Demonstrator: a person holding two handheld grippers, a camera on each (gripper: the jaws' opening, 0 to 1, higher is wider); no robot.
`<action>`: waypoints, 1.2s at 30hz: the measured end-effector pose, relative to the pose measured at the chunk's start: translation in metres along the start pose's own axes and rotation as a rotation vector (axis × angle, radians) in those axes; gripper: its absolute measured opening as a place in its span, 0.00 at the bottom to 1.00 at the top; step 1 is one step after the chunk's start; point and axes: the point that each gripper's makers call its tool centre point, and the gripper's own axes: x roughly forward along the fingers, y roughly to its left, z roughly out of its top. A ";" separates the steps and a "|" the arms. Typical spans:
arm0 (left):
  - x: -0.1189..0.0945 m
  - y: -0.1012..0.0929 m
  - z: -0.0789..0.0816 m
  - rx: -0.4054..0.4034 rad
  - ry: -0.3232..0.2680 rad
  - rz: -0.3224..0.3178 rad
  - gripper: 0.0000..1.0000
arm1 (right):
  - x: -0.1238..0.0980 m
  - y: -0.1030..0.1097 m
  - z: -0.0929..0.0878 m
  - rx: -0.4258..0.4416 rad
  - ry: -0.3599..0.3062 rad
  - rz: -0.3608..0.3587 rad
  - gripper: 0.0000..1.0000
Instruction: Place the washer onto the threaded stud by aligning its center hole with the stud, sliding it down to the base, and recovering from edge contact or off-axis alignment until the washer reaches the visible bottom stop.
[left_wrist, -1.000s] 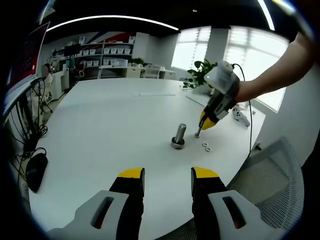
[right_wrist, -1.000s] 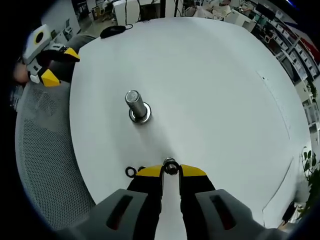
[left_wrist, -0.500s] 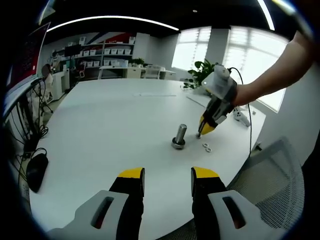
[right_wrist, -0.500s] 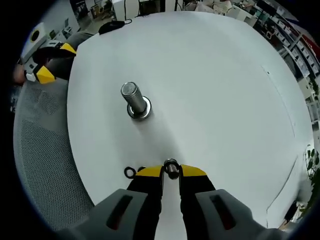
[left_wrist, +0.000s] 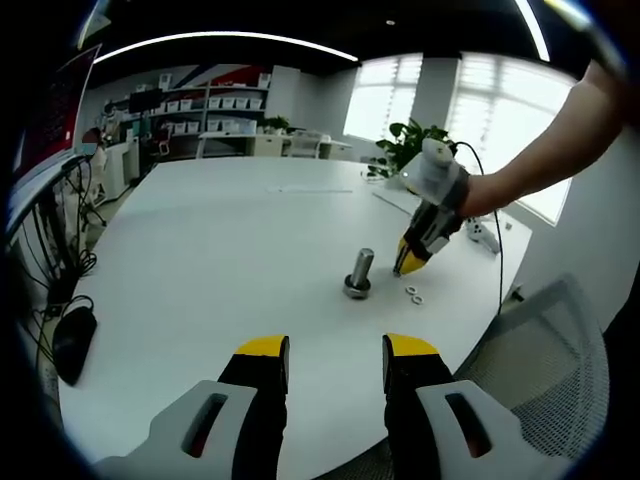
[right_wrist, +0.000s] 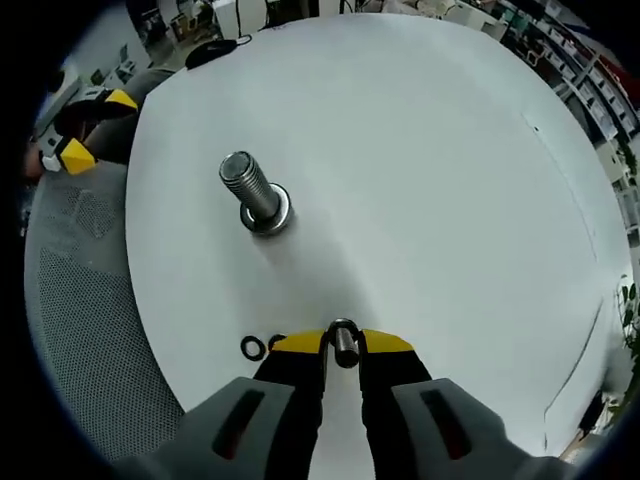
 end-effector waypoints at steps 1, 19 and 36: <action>0.000 0.000 0.000 -0.001 -0.002 -0.001 0.36 | 0.000 0.001 0.000 -0.003 0.001 -0.001 0.15; -0.001 0.001 0.001 -0.004 -0.008 0.004 0.36 | 0.000 0.002 -0.005 0.007 0.003 -0.015 0.22; 0.000 -0.001 -0.001 -0.007 0.001 -0.008 0.36 | -0.008 0.005 -0.020 0.043 0.008 -0.031 0.24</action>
